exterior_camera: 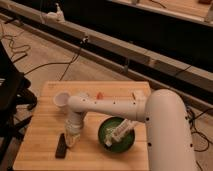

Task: Push the eraser across the table

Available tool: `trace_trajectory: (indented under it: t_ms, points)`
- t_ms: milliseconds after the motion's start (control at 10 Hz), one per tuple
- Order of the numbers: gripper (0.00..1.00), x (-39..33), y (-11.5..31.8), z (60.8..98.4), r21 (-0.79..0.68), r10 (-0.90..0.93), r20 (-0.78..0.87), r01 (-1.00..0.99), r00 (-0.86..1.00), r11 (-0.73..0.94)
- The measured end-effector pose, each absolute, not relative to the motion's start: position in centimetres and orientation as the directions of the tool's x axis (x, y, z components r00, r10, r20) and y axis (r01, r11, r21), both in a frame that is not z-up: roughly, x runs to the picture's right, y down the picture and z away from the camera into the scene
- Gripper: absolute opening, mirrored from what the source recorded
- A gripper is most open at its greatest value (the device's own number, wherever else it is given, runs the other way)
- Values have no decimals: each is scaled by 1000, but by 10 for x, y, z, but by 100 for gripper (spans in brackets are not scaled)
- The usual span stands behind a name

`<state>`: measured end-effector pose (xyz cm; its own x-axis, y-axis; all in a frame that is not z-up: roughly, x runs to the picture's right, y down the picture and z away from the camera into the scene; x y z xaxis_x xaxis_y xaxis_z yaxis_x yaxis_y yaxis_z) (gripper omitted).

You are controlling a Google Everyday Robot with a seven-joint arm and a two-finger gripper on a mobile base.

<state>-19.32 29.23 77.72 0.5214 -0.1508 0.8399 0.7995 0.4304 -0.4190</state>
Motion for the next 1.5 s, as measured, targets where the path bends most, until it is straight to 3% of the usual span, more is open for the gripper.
trace_trajectory:
  t_ms: [1500]
  points:
    - [0,-284,300,759,-293,-161,916,885,368,361]
